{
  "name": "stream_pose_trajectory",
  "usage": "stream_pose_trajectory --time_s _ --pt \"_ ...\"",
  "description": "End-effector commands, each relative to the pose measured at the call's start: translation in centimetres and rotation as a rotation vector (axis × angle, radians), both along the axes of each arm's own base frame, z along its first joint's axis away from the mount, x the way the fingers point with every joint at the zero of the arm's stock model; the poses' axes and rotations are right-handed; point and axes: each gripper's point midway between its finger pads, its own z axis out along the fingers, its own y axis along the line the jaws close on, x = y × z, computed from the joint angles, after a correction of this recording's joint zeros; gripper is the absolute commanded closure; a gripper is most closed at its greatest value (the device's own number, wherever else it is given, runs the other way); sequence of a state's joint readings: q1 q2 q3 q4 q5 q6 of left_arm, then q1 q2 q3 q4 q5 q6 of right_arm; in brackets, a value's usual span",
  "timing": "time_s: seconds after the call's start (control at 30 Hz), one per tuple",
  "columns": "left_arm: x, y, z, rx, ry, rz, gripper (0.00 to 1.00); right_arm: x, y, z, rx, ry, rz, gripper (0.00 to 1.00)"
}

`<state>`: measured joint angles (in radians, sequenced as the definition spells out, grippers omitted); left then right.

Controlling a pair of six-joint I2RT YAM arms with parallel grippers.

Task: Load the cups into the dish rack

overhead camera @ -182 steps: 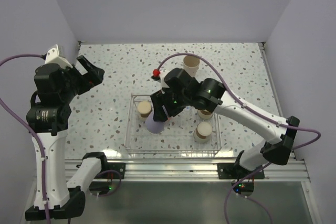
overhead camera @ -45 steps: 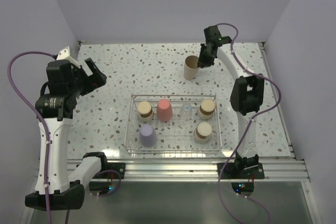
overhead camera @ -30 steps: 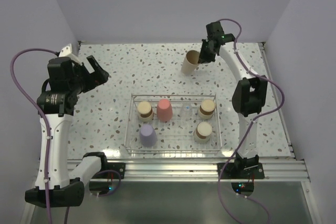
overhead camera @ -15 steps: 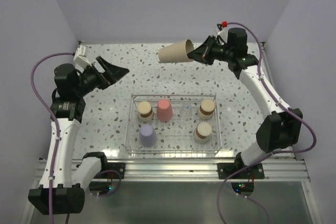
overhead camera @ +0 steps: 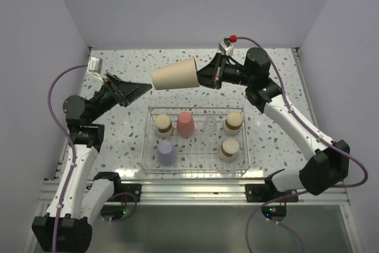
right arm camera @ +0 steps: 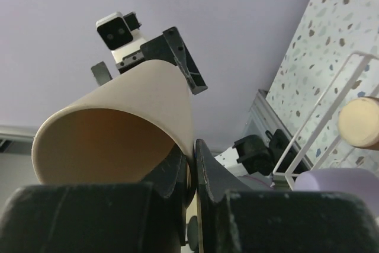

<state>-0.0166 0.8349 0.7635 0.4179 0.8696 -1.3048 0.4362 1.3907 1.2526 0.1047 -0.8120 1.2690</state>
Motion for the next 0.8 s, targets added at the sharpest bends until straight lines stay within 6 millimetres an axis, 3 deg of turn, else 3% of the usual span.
stream_pose_trajectory --time_s 0.0,0.3,0.5,0.77 --pt "-2.2 -0.5 1.6 -0.05 -0.079 -0.047 0.08 -2.0 0.6 3.3 0.068 -0.061 0.042 1.0" --pt "-3.6 -0.2 1.8 -0.101 -0.09 -0.034 0.1 -4.0 1.4 3.6 0.08 -0.049 0.076 1.0" --pt "-4.2 -0.1 2.1 -0.12 -0.099 -0.026 0.1 -6.0 3.2 3.1 0.07 -0.043 0.12 1.0" --pt "-4.9 0.2 2.7 -0.162 -0.111 -0.022 0.18 -6.3 4.0 2.4 0.065 -0.031 0.123 1.0"
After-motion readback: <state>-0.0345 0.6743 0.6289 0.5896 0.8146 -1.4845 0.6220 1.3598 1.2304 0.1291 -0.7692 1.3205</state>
